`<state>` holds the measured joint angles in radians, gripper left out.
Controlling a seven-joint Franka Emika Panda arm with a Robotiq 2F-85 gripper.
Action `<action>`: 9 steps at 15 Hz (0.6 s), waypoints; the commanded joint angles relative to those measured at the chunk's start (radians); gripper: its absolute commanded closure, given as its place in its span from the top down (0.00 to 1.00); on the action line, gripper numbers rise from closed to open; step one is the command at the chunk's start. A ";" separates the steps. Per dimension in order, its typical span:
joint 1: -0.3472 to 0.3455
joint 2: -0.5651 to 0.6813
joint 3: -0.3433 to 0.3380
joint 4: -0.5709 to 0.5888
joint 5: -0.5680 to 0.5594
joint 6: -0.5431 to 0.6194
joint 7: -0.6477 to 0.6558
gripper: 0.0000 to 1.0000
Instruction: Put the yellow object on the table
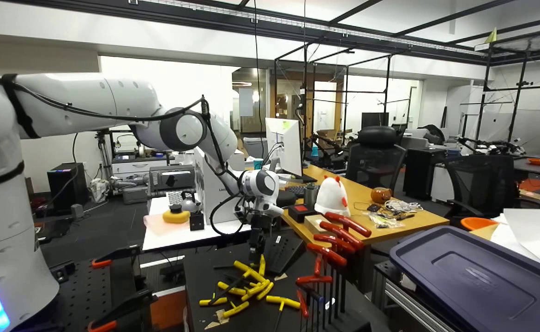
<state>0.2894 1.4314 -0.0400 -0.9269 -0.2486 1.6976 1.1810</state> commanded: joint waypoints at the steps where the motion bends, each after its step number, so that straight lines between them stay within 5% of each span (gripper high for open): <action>1: -0.061 -0.089 0.062 -0.065 0.047 0.063 -0.091 1.00; 9: -0.219 -0.275 0.213 -0.190 0.168 0.129 -0.288 1.00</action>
<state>0.1275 1.2596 0.1260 -0.9920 -0.1249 1.7876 0.9566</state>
